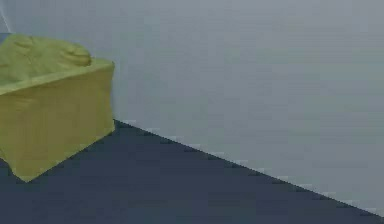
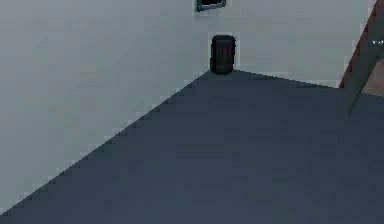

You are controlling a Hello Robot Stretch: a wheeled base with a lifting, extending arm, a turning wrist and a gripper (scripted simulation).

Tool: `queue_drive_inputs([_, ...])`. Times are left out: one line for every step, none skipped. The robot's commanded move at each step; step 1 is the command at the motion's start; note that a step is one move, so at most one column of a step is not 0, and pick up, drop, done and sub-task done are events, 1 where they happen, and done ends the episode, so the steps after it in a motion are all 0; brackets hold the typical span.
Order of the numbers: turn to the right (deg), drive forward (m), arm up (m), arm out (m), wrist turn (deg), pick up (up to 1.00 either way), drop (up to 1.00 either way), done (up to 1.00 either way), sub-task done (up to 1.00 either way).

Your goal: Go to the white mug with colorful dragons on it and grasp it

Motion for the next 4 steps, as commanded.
queue_drive_inputs([-45.0, 0.00, 0.00, 0.00, 0.0, 0.00, 0.00, 0.00, 0.00])
queue_drive_inputs([-36.0, 0.00, 0.00, 0.00, 0.0, 0.00, 0.00, 0.00, 0.00])
queue_drive_inputs([0.0, 1.00, 0.00, 0.00, 0.0, 0.00, 0.00, 0.00, 0.00])
queue_drive_inputs([-3.0, 0.00, 0.00, 0.00, 0.0, 0.00, 0.00, 0.00, 0.00])
